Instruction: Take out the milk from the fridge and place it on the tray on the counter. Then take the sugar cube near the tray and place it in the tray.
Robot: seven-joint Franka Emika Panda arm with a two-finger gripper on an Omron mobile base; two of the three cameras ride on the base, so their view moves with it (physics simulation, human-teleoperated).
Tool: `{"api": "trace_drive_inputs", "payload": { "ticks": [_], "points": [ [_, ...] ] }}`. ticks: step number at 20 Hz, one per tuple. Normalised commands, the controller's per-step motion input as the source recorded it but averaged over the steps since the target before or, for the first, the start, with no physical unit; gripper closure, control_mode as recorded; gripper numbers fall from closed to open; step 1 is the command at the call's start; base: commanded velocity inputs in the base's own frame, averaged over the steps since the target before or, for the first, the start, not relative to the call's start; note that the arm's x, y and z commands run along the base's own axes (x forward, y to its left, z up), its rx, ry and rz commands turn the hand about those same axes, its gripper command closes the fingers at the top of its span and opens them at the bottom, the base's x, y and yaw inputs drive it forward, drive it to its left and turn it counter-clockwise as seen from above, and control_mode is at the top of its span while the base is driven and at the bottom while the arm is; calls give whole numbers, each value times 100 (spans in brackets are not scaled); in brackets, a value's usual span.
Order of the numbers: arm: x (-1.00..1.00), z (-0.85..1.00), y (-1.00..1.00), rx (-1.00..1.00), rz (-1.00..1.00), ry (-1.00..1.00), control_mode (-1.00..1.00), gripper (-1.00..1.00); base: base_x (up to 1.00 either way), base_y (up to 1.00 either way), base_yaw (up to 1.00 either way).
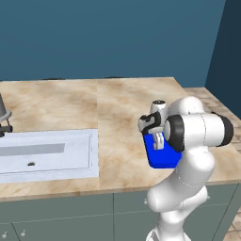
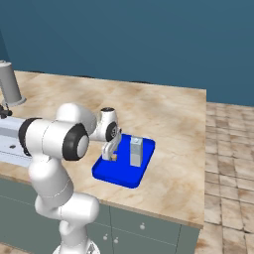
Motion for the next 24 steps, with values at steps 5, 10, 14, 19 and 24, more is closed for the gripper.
{"api": "trace_drive_inputs", "payload": {
  "ticks": [5,10,14,19,24],
  "points": [
    [-10,73,13,0,0,0,-100,-100,0,0,0],
    [-43,73,17,0,0,0,-100,-100,0,0,0],
    [-68,88,9,2,1,0,-100,-100,0,0,0],
    [-84,96,7,0,0,0,-100,-100,0,0,0],
    [-100,80,25,-9,0,-25,-100,-100,0,0,0]
  ]
}}
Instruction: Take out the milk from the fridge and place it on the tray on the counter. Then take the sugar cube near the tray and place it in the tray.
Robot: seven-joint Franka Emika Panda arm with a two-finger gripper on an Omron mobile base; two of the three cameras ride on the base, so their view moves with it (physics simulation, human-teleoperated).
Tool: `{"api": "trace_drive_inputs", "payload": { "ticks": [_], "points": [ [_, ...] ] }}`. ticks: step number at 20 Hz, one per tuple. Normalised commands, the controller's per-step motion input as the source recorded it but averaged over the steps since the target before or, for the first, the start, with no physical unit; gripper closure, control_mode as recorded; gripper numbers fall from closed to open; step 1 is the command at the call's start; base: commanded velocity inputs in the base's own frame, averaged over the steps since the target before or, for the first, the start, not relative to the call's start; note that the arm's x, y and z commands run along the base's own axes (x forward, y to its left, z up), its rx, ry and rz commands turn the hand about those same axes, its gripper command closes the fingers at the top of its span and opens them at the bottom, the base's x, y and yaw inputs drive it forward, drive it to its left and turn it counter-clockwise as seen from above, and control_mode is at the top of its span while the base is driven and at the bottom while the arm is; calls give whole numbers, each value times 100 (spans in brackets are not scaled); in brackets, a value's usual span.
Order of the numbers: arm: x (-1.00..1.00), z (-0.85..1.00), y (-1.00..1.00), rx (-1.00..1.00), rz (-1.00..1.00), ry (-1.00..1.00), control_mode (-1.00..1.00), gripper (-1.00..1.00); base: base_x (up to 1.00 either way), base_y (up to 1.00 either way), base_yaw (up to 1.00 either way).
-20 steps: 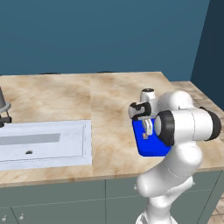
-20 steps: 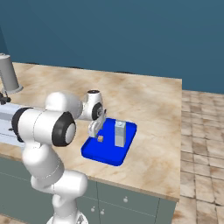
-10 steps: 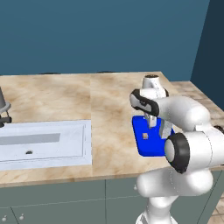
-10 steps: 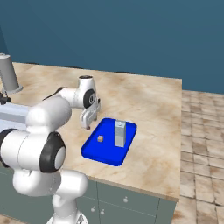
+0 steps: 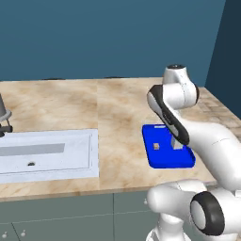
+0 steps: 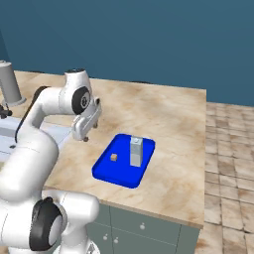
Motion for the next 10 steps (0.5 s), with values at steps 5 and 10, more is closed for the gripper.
{"api": "trace_drive_inputs", "payload": {
  "ticks": [5,10],
  "points": [
    [-100,56,38,-38,0,-67,-100,-100,0,0,0],
    [-100,64,8,-23,1,-61,-100,-100,0,0,0]
  ]
}}
